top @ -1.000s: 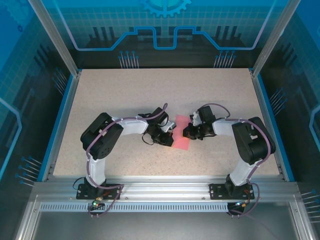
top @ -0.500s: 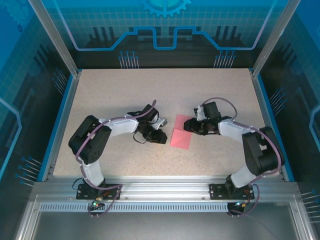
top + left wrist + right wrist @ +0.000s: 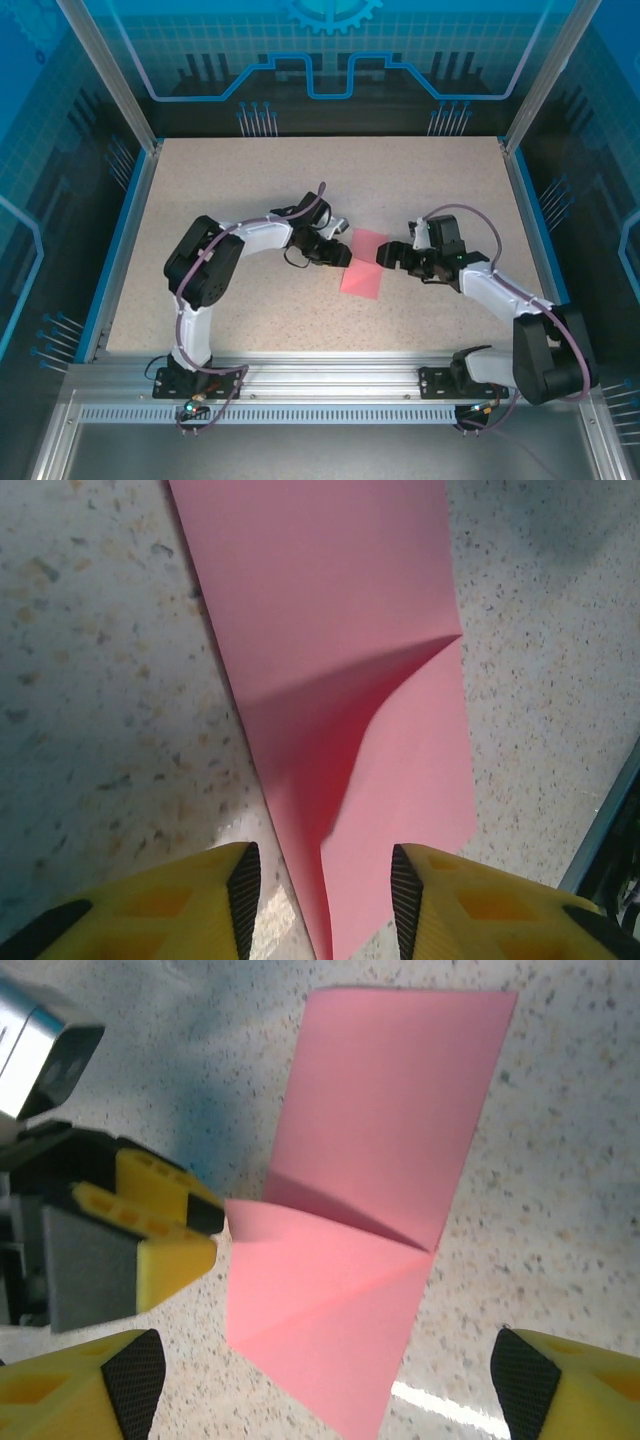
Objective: Fold a paper plane with a square sheet of paper (fold left side to right side)
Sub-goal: Fold the triangle a second time at the center of the table, then turn over the paper at the center of the table.
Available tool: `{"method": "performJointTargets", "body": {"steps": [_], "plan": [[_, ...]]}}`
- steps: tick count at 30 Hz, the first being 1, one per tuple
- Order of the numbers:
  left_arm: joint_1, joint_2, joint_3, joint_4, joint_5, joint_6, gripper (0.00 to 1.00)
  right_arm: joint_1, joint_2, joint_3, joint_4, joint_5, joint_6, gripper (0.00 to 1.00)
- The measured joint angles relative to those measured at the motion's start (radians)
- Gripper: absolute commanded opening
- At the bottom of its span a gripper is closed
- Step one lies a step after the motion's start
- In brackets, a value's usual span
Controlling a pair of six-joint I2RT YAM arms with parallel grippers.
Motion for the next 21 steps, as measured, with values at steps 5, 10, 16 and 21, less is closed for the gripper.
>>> {"method": "performJointTargets", "body": {"steps": [5, 10, 16, 21], "plan": [[0.000, 0.053, 0.040, 0.004, 0.030, 0.000, 0.25, 0.000, -0.047, -0.032, -0.006, -0.006, 0.011, 0.88], [0.000, 0.060, 0.044, 0.021, 0.042, -0.002, 0.06, 0.000, -0.057, -0.055, -0.006, -0.018, 0.019, 0.88], [0.000, 0.056, 0.039, 0.029, 0.037, 0.002, 0.03, 0.002, -0.020, -0.058, 0.019, -0.039, 0.036, 0.88], [0.000, 0.008, 0.000, 0.041, 0.018, 0.003, 0.04, 0.006, 0.055, -0.057, 0.078, -0.086, 0.072, 0.83]]}}
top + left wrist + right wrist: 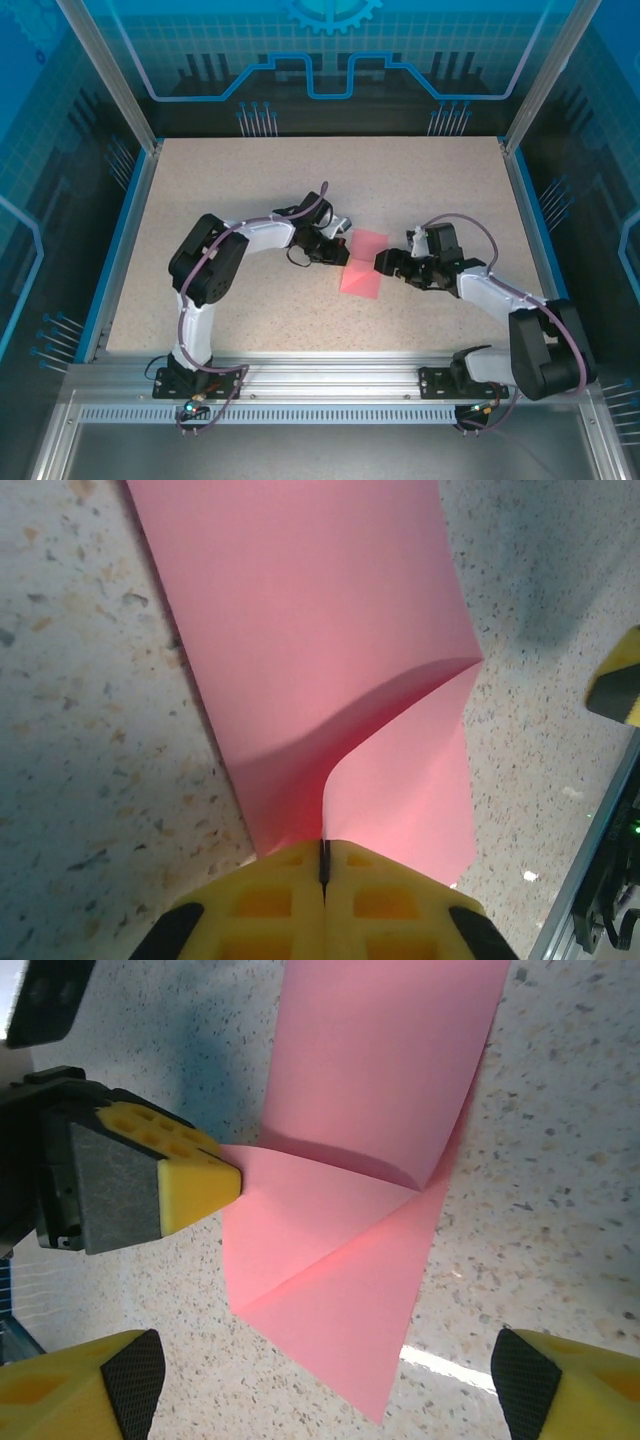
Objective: Fold a paper plane with a square sheet of paper (fold left side to right side)
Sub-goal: Turn over the paper at the center of the table.
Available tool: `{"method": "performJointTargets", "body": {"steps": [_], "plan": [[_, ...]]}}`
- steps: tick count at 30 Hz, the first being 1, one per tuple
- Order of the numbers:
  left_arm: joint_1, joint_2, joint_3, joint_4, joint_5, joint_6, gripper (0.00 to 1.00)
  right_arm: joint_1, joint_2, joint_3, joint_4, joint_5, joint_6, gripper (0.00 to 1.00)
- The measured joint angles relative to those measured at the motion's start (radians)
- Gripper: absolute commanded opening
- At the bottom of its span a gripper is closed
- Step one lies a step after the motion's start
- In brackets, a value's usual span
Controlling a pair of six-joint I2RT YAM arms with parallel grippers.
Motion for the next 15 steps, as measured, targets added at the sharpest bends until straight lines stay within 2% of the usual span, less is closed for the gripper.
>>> {"method": "performJointTargets", "body": {"steps": [11, 15], "plan": [[0.000, -0.042, -0.025, 0.014, -0.018, 0.000, 0.05, 0.056, 0.191, 0.064, 0.125, -0.068, 0.071, 0.64], [0.002, -0.042, -0.025, 0.014, -0.019, -0.001, 0.08, 0.076, 0.275, 0.106, 0.166, -0.082, 0.093, 0.51]]}}
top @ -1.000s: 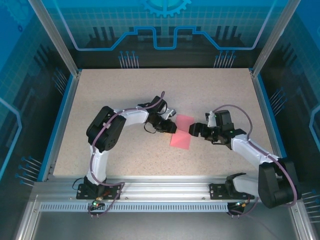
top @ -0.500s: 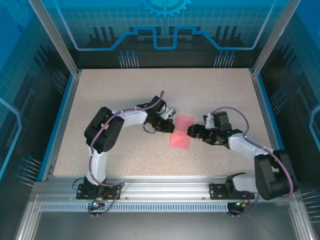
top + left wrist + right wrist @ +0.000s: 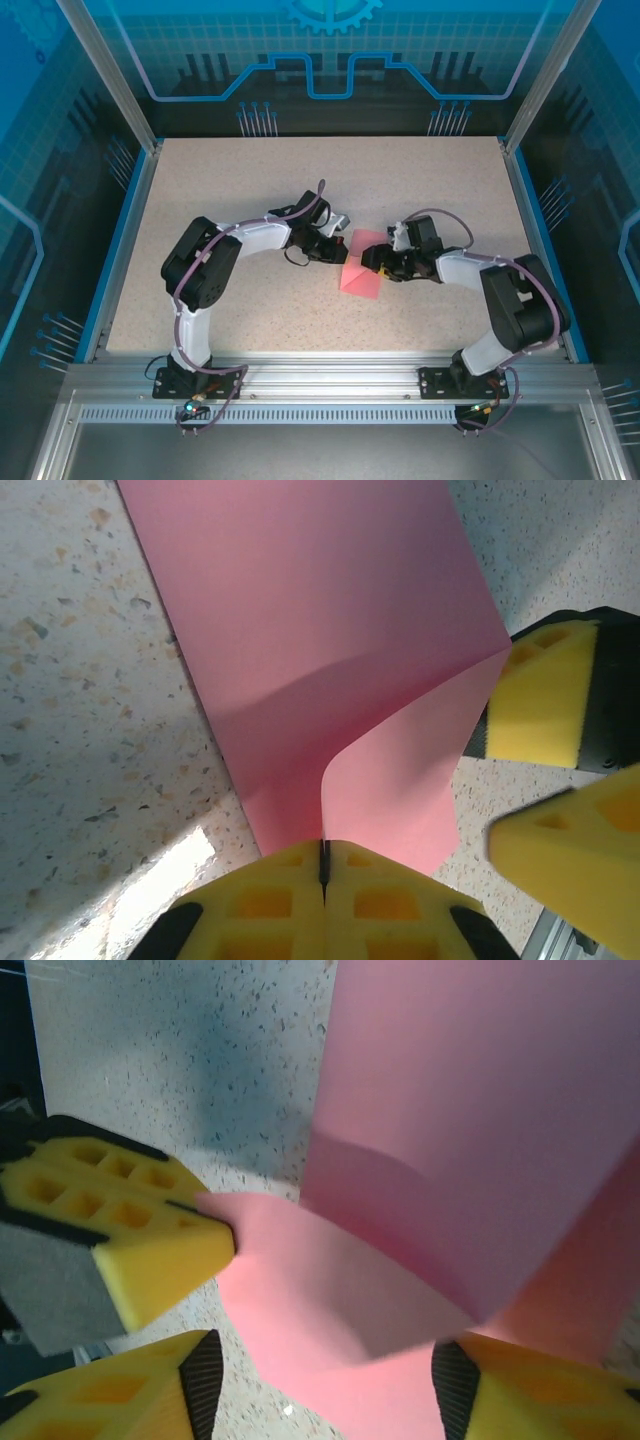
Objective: Fold a paper plane with a square sheet of paper (fold left side to right side)
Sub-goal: Turn over the paper at the center of the table.
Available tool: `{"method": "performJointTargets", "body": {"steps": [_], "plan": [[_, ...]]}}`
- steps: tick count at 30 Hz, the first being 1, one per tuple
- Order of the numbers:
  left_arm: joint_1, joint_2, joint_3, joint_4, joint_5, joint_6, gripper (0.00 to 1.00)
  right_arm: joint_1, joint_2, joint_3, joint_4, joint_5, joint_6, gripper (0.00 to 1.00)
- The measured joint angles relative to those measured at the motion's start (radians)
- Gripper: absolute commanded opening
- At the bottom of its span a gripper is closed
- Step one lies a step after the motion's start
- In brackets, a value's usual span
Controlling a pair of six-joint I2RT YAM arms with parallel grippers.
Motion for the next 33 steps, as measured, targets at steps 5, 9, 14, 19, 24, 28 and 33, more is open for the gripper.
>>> {"method": "performJointTargets", "body": {"steps": [5, 9, 14, 19, 24, 28, 33], "plan": [[0.002, -0.003, -0.010, 0.012, -0.005, -0.011, 0.25, 0.014, 0.057, 0.023, 0.037, -0.010, 0.020, 0.28], [0.023, -0.029, -0.049, 0.043, -0.003, -0.046, 0.44, 0.014, 0.058, 0.026, 0.053, -0.008, 0.024, 0.10], [0.082, -0.126, -0.136, 0.111, 0.010, -0.100, 0.62, 0.011, 0.037, 0.029, 0.049, -0.010, -0.002, 0.03], [0.171, -0.301, -0.280, 0.235, 0.046, -0.184, 0.75, -0.016, -0.058, 0.048, 0.028, -0.032, -0.053, 0.02], [0.244, -0.496, -0.403, 0.373, 0.095, -0.260, 0.87, -0.068, -0.201, 0.109, 0.032, -0.104, -0.108, 0.02], [0.259, -0.605, -0.414, 0.463, 0.174, -0.290, 0.91, -0.093, -0.279, 0.180, 0.063, -0.200, -0.127, 0.02], [0.251, -0.668, -0.368, 0.520, 0.306, -0.309, 0.92, -0.089, -0.315, 0.298, 0.093, -0.322, -0.140, 0.03]]}}
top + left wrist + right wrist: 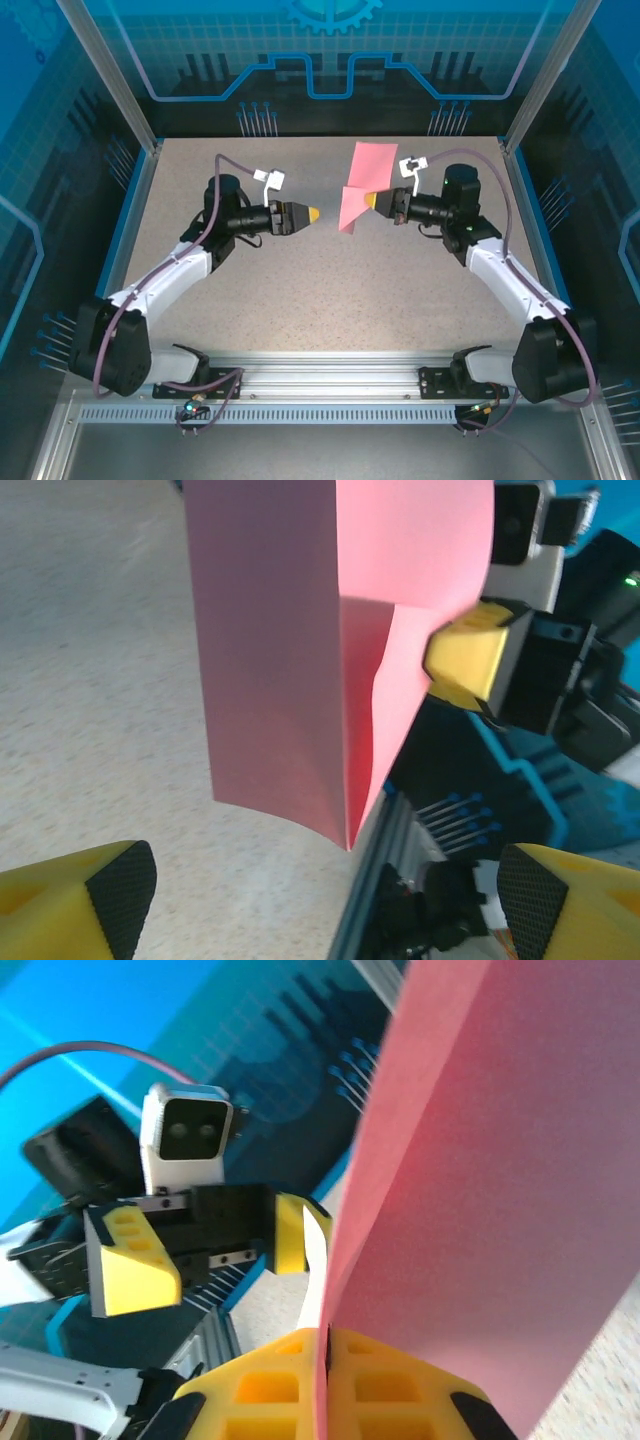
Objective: Fold a paper plane with a square sheet of paper (fold left side to right side)
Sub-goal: Turn over the paper at the center of the table.
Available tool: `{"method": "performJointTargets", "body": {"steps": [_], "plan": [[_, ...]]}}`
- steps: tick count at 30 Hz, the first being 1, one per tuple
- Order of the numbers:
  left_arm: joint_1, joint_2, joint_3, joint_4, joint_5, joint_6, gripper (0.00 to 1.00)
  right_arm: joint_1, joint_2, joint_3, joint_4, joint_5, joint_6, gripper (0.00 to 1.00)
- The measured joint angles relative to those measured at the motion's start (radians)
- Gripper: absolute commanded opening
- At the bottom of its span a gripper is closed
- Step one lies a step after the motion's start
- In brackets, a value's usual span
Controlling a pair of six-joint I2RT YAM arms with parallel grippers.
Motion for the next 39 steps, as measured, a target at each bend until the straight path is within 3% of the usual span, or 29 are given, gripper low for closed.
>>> {"method": "performJointTargets", "body": {"steps": [7, 11, 18, 25, 32, 39], "plan": [[-0.085, -0.003, 0.100, -0.007, 0.069, 0.022, 0.91, 0.085, 0.000, 0.093, 0.017, -0.084, -0.016, 0.03], [-0.101, 0.009, 0.118, 0.005, 0.080, 0.017, 0.84, 0.129, 0.010, 0.097, 0.034, -0.110, -0.015, 0.03], [-0.109, 0.029, 0.121, 0.027, 0.082, -0.007, 0.43, 0.140, 0.025, 0.096, 0.047, -0.114, -0.005, 0.04], [-0.110, 0.029, 0.121, 0.045, 0.081, -0.010, 0.22, 0.140, 0.024, 0.059, 0.088, -0.113, 0.015, 0.07], [-0.110, 0.029, 0.121, 0.036, 0.079, -0.004, 0.01, 0.132, 0.006, 0.031, 0.075, -0.104, 0.019, 0.23], [-0.116, 0.028, 0.136, -0.155, -0.002, 0.105, 0.00, 0.081, -0.075, 0.035, -0.145, 0.007, -0.109, 0.53]]}}
